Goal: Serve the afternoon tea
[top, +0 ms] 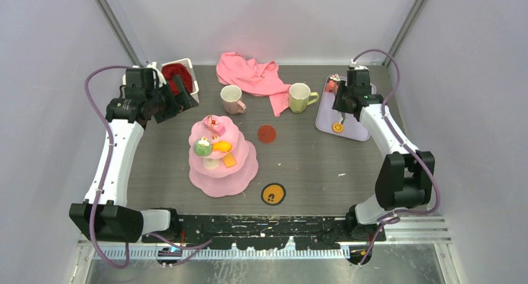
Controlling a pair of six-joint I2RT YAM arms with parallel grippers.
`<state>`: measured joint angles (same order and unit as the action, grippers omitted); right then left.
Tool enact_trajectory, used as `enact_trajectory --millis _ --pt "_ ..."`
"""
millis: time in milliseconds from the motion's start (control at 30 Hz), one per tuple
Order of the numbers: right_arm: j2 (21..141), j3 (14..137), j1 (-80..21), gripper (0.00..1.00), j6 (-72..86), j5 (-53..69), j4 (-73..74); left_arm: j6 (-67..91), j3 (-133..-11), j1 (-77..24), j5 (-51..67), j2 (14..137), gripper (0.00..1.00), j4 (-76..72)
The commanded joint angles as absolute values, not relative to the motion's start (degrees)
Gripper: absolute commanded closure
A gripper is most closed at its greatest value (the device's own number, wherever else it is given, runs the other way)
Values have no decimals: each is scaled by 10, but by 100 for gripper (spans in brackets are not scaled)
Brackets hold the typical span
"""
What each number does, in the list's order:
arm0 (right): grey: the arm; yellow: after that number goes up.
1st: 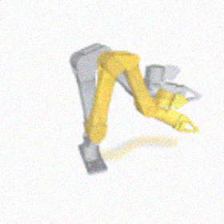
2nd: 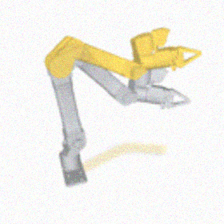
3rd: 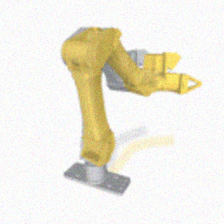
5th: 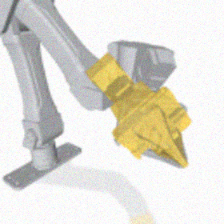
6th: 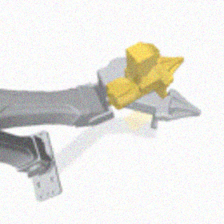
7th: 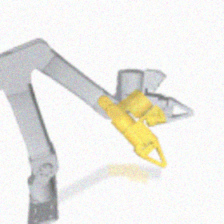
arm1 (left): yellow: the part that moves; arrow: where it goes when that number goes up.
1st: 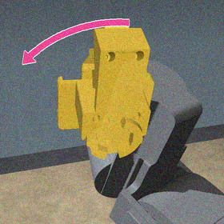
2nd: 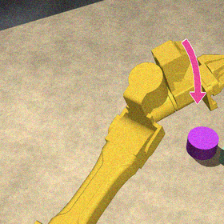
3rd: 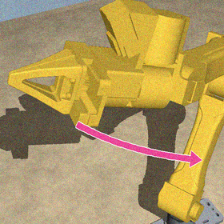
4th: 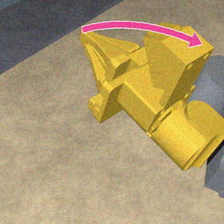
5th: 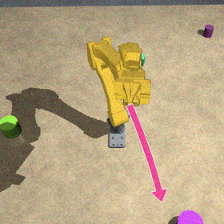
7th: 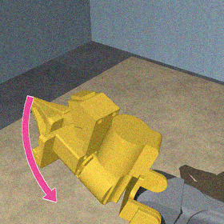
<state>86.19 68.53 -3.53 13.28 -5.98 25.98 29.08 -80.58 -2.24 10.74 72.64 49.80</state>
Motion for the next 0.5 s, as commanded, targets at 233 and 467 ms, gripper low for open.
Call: enact_trajectory --millis 233,467 --pt "956 808 -35 61 130 -45 212 279 -830 -20 116 723 12 490" --pt "991 828 -36 61 119 -53 223 277 -828 -20 110 722 12 493"
